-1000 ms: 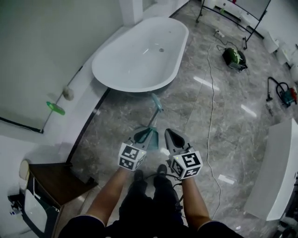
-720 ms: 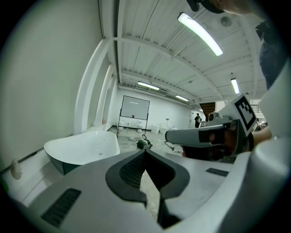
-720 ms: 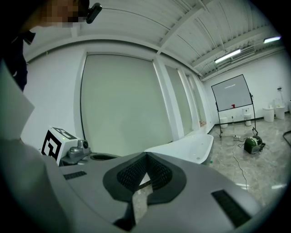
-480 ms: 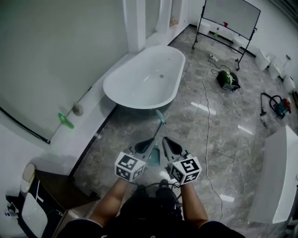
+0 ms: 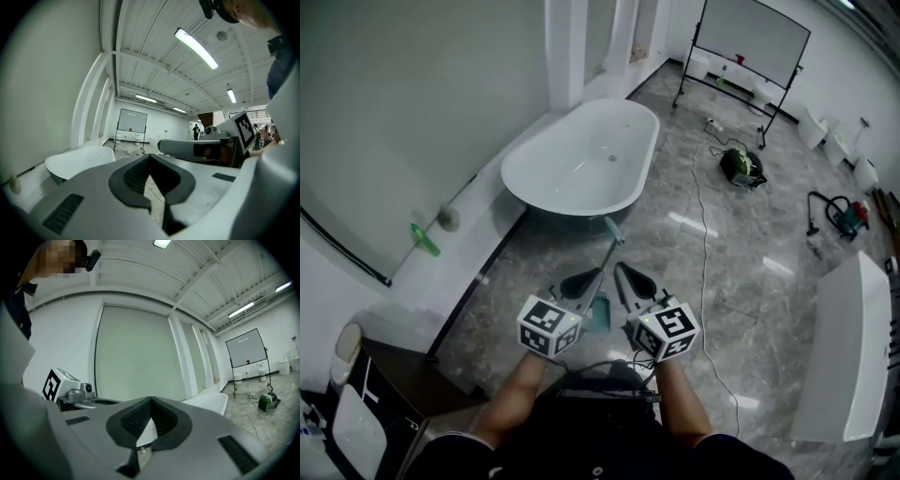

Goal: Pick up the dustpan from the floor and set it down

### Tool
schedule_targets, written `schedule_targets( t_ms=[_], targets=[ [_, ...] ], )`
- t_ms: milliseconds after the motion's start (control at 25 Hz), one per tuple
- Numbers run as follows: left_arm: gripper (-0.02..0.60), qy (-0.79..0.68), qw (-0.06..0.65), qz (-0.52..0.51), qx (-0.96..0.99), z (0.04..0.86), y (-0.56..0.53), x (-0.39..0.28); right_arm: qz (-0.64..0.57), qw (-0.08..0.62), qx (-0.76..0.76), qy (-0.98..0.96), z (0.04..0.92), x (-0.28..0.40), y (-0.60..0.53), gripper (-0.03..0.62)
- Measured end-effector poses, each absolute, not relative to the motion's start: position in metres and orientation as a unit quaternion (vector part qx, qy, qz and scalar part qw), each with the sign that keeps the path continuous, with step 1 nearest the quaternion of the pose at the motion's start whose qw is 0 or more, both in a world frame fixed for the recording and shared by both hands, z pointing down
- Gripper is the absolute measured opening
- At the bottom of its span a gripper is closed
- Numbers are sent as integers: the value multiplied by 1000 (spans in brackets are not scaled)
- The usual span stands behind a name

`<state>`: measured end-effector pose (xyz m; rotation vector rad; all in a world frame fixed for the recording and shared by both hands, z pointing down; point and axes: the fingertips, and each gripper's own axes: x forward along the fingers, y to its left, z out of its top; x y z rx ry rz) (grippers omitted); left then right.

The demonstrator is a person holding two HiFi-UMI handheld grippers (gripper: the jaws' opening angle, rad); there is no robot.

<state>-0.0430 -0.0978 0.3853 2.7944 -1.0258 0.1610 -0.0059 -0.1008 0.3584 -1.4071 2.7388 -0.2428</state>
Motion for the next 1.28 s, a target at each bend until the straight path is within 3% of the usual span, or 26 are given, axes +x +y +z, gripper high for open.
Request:
schedule_targets(
  t_ms=[1280],
  targets=[
    [14,-327,87,51,940,384,-82,-41,-72,40,-465,881,346,-7,-89,6]
  ],
)
